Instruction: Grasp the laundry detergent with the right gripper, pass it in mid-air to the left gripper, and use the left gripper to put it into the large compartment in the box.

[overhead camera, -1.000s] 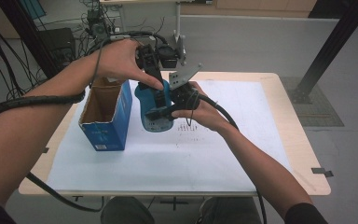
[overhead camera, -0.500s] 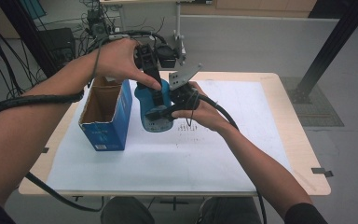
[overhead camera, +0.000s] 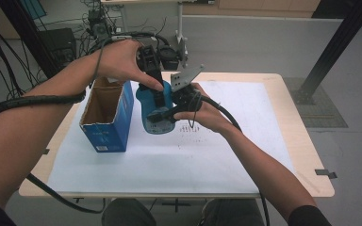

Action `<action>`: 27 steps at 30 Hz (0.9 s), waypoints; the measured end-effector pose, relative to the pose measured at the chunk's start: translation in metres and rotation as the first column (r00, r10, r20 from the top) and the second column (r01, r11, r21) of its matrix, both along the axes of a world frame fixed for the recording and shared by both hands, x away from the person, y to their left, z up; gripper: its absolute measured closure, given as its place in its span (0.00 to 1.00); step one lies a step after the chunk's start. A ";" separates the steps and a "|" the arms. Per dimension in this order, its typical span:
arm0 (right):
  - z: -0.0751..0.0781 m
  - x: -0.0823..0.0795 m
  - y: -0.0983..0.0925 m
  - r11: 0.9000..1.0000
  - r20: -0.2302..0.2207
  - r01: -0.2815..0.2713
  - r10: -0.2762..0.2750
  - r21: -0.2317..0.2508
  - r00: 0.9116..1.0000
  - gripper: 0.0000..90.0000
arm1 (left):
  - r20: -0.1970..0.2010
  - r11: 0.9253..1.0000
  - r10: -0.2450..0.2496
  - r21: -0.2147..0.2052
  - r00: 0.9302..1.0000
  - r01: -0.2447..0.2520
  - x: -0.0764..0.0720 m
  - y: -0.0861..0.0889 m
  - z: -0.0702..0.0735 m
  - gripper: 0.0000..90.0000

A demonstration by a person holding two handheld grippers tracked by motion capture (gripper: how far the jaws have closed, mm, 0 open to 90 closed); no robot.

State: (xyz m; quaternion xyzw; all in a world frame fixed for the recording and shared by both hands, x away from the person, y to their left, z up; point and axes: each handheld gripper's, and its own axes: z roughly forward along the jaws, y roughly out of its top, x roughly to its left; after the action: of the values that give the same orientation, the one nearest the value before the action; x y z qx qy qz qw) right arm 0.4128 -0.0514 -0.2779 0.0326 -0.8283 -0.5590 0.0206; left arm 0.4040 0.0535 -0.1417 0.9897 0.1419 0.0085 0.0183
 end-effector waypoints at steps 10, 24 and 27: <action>-0.004 0.000 0.001 1.000 -0.008 -0.002 0.002 -0.001 1.000 0.49 | 0.012 1.000 -0.013 0.011 1.000 0.013 -0.001 -0.001 -0.002 0.40; -0.004 0.003 -0.001 1.000 0.012 0.012 -0.012 -0.004 1.000 0.48 | 0.023 1.000 -0.016 0.027 1.000 0.016 0.000 -0.006 -0.003 0.40; -0.004 0.003 -0.002 1.000 0.016 0.012 -0.012 -0.002 1.000 0.48 | 0.022 0.999 -0.019 0.033 1.000 0.019 0.000 -0.007 -0.003 0.40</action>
State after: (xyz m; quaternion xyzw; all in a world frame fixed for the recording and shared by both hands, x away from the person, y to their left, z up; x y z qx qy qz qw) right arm 0.4160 -0.0532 -0.2817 0.0322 -0.8293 -0.5578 0.0109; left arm 0.4042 0.0463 -0.1443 0.9910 0.1321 0.0217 0.0040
